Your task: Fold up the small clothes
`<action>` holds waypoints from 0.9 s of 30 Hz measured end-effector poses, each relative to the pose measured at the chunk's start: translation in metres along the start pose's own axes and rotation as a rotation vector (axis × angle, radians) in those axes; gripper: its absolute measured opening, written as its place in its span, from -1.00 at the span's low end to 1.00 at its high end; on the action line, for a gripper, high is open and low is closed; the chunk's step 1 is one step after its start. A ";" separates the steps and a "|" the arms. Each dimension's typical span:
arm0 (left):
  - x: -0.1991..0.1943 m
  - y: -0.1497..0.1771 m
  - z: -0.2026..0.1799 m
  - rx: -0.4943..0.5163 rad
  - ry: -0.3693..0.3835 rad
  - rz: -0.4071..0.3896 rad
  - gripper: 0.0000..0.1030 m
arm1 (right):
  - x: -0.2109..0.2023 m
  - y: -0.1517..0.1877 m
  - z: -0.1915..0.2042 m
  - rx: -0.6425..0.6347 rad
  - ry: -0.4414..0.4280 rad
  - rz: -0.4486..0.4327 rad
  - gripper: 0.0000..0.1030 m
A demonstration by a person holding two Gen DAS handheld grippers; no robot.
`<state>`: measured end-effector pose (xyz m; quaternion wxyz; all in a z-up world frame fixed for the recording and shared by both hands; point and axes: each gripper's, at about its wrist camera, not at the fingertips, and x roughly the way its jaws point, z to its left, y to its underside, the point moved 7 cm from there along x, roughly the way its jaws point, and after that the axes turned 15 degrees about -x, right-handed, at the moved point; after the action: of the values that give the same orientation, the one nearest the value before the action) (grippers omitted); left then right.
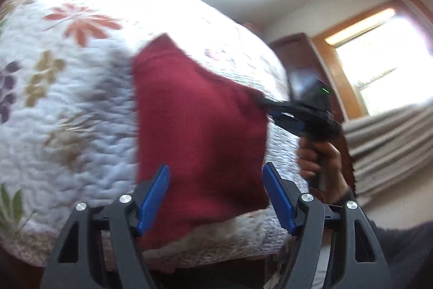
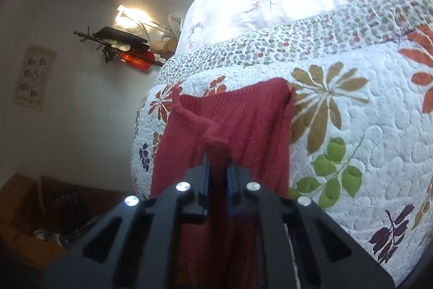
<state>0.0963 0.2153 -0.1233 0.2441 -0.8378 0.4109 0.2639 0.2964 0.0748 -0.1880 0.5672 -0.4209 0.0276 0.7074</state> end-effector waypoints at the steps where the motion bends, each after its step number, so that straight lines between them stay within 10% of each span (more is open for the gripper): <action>1: 0.010 0.003 -0.006 0.024 0.008 0.021 0.41 | -0.006 -0.006 0.002 -0.024 0.012 -0.017 -0.84; 8: 0.066 0.035 -0.002 0.039 -0.018 0.184 0.39 | 0.013 0.021 -0.083 0.160 0.111 0.047 -0.81; 15: 0.024 -0.035 -0.021 0.038 0.077 0.053 0.61 | -0.058 0.017 -0.013 0.038 0.007 -0.119 -0.39; 20: 0.062 -0.094 0.008 -0.084 0.144 0.106 0.61 | -0.022 0.053 0.014 -0.008 -0.061 0.045 -0.39; 24: 0.108 -0.101 0.049 -0.174 0.099 0.184 0.48 | 0.005 0.084 -0.036 0.078 0.021 0.105 -1.00; 27: 0.093 -0.098 0.036 -0.129 0.072 0.177 0.50 | -0.023 0.086 -0.014 0.033 0.052 0.074 -0.71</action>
<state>0.2167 0.2387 -0.1911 0.1503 -0.8211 0.4741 0.2800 0.2333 0.0195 -0.2200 0.5465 -0.4286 0.0697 0.7161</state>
